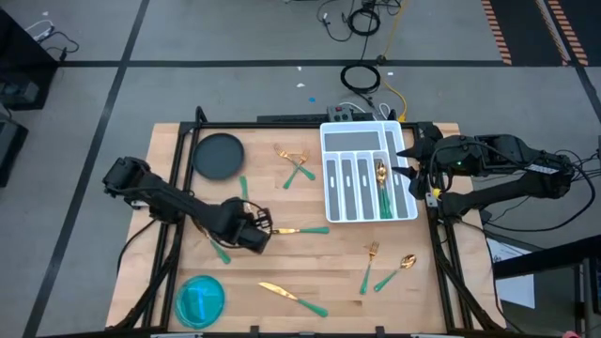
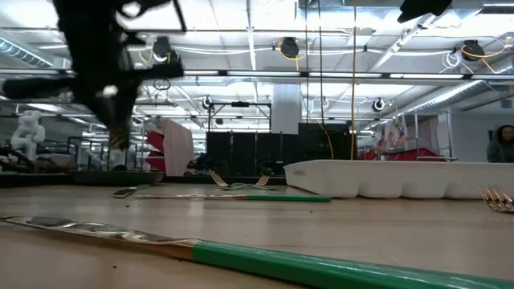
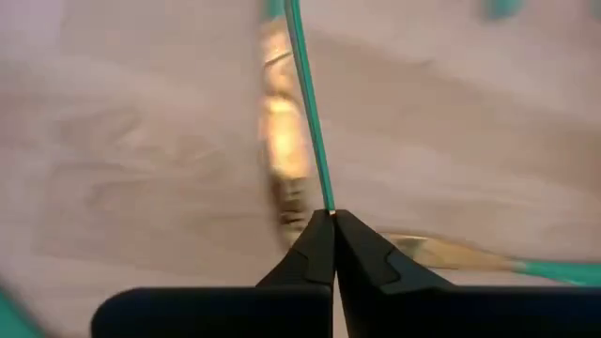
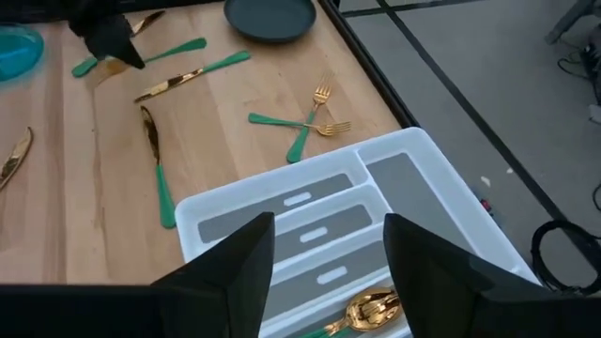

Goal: Sort silverware
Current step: Put the green fork into the white silverware organizer

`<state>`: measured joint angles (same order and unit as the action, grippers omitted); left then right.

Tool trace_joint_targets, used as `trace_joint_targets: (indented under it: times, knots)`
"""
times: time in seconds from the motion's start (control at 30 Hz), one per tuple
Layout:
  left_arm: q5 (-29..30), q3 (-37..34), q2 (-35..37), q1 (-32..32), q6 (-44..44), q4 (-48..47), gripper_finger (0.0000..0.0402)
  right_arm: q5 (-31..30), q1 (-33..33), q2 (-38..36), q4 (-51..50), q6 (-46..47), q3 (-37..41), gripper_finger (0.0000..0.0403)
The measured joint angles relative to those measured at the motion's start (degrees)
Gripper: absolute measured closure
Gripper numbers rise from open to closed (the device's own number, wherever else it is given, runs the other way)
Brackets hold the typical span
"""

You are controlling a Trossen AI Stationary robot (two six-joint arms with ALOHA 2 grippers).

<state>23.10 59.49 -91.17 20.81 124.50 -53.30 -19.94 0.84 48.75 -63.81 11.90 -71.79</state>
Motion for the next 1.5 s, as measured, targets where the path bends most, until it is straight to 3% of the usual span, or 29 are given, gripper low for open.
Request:
trace_joint_targets:
  times: [0.13,0.27,0.5,0.63,0.73,0.83,1.0,1.1,1.2,1.33,1.5]
  knots:
    - [14.3,4.2,2.9,0.0,-2.9,1.5,0.0401,0.5,0.0,0.0,0.3,-0.4,0.0,0.0210]
    - [25.8,4.8,6.5,-0.9,-13.1,10.1,0.0401,2.0,0.0,0.0,3.3,-1.4,0.0,0.0211]
    - [27.5,4.8,9.5,-4.5,-47.5,38.4,0.0401,6.9,0.0,0.0,18.0,-5.6,1.0,0.0211]
    - [19.1,4.8,9.4,-7.7,-68.7,58.7,0.0401,7.1,-0.4,0.0,27.3,-6.6,3.7,0.0211]
    - [11.0,4.8,9.1,-10.1,-78.2,69.1,0.0401,11.7,-2.1,0.0,35.0,-5.2,6.9,0.0211]
    - [-0.5,4.8,9.1,-12.9,-81.6,73.3,0.0401,17.1,-3.8,0.0,40.6,-4.3,9.7,0.0211]
    - [-21.6,4.8,9.2,-16.0,-80.7,75.7,0.0401,23.0,-6.1,0.2,41.7,-5.3,10.1,0.0211]
    - [-32.7,4.8,9.3,-18.0,-78.4,73.5,0.0401,27.6,-6.7,0.3,39.5,-7.1,9.0,0.0211]
    - [-40.6,4.8,9.3,-19.8,-75.7,68.6,0.0401,28.0,-6.8,0.3,29.4,-11.5,5.0,0.0211]
    - [-45.5,4.8,9.3,-21.4,-75.4,57.1,0.0401,23.0,-6.9,1.5,18.2,-14.9,-1.7,0.0211]
    - [-47.5,4.8,7.2,-24.5,-77.4,45.4,0.0401,24.2,-6.7,6.4,11.4,-16.0,-7.6,0.0211]
